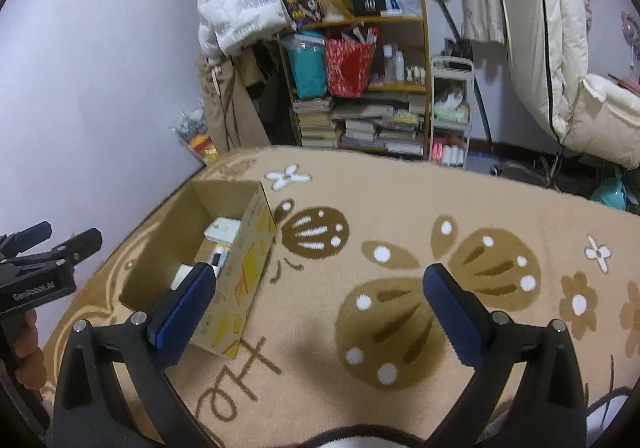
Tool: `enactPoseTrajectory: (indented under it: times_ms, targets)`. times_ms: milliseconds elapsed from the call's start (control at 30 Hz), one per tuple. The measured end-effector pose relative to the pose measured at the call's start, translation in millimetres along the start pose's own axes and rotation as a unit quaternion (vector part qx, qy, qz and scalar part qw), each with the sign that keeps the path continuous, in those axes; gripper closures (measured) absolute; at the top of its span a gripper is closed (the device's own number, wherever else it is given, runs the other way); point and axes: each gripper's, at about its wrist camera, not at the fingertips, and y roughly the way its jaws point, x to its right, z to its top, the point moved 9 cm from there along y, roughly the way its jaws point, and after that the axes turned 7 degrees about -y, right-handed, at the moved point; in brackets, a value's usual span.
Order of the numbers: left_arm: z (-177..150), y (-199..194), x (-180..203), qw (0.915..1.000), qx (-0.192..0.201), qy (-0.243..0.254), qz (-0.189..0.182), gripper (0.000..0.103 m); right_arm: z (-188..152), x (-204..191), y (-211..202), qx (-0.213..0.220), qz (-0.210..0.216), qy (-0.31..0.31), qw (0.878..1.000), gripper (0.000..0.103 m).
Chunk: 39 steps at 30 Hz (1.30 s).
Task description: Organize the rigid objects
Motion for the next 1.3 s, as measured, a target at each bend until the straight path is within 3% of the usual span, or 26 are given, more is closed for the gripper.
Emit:
enactPoseTrajectory:
  times_ms: [233, 567, 900, 1300]
  targets:
    - [-1.8, -29.3, 4.7, 0.9994, 0.034, 0.004, -0.001, 0.001, -1.0, -2.3, -28.3, 0.051, -0.001, -0.003, 0.999, 0.000]
    - [-7.8, -43.3, 5.4, 0.9983, 0.058, 0.005, 0.003, 0.001, -11.1, 4.8, -38.9, 0.084, 0.004, 0.015, 0.996, 0.000]
    - [-13.1, -38.5, 14.3, 0.9980, 0.059, 0.023, 0.003, 0.001, -23.5, 7.9, -24.5, 0.064, -0.004, 0.015, 0.998, 0.000]
    - [-24.4, -20.9, 25.8, 0.9983, 0.032, 0.047, 0.008, 0.001, -32.8, 16.4, -12.4, 0.041, 0.001, 0.031, 0.999, 0.000]
